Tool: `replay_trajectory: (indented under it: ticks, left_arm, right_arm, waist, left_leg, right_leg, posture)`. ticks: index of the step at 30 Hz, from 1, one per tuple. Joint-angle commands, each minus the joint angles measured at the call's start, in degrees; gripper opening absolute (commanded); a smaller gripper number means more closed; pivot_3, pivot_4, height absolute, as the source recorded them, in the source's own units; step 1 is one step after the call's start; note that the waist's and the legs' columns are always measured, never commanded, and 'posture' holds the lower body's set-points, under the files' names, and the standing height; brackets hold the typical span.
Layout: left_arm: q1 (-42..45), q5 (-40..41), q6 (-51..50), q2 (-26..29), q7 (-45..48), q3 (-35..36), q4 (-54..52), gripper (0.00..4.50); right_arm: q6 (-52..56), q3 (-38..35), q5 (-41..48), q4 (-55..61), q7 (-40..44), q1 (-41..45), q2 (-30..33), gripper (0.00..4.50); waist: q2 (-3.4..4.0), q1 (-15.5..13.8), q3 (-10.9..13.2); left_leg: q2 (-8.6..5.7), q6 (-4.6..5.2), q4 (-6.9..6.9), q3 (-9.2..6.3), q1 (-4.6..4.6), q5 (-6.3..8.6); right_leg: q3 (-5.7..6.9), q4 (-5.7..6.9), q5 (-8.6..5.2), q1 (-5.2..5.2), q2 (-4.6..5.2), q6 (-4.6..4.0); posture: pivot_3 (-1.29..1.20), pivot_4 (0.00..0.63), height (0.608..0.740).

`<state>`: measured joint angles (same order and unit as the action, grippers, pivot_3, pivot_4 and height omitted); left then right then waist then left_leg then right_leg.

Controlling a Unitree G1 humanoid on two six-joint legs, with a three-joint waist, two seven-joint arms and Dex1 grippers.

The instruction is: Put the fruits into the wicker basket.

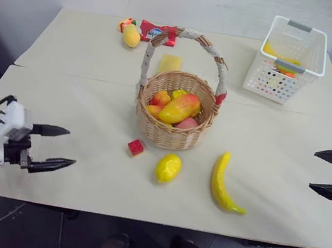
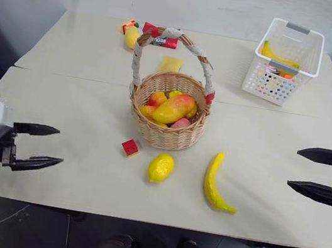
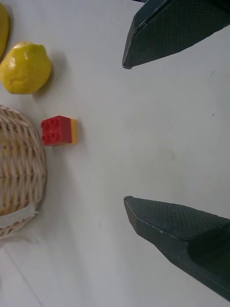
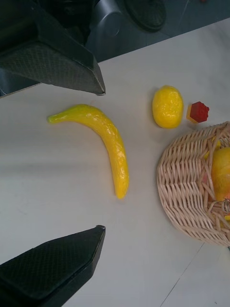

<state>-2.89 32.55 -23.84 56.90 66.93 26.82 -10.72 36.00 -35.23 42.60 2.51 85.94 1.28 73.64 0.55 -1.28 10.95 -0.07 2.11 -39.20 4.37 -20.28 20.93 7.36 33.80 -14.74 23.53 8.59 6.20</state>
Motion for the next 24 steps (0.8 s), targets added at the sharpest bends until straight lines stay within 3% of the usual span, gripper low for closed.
replay_trajectory:
  ticks: [1, 18, 24]
  left_arm:
    - [-0.8, 1.3, -2.0, -0.3, -0.8, -0.2, -3.7, 4.47]
    - [3.9, 1.2, -4.5, -3.3, -6.8, -5.6, -7.3, 4.47]
    - [9.0, -1.4, -11.1, -8.7, -18.2, -13.8, -11.3, 4.47]
  right_arm:
    - [-0.8, 0.2, -0.4, 1.2, -0.1, 0.5, -1.2, 4.50]
    - [-1.8, -2.2, -2.2, 5.8, -4.7, -0.1, -5.2, 4.50]
    - [5.8, -5.2, 5.8, 18.1, -9.5, -0.6, -7.4, 4.50]
  waist:
    - [0.00, 0.1, 0.0]
    - [0.00, 0.0, 0.0]
    - [0.01, -0.2, 0.0]
  left_leg:
    - [0.01, -0.01, 0.00, 0.00, -0.01, 0.01]
    - [-0.01, -0.02, 0.00, 0.09, 0.00, -0.01]
    - [-0.05, 0.00, 0.00, 0.07, 0.01, -0.03]
  right_leg:
    - [0.00, 0.05, 0.00, 0.00, -0.01, 0.00]
    - [0.17, 0.19, 0.01, 0.01, -0.24, 0.01]
    - [0.17, 0.19, 0.03, -0.04, -0.29, 0.05]
  posture:
    - [0.00, 0.150, 0.740]
    - [0.00, 0.150, 0.740]
    - [0.00, 0.150, 0.740]
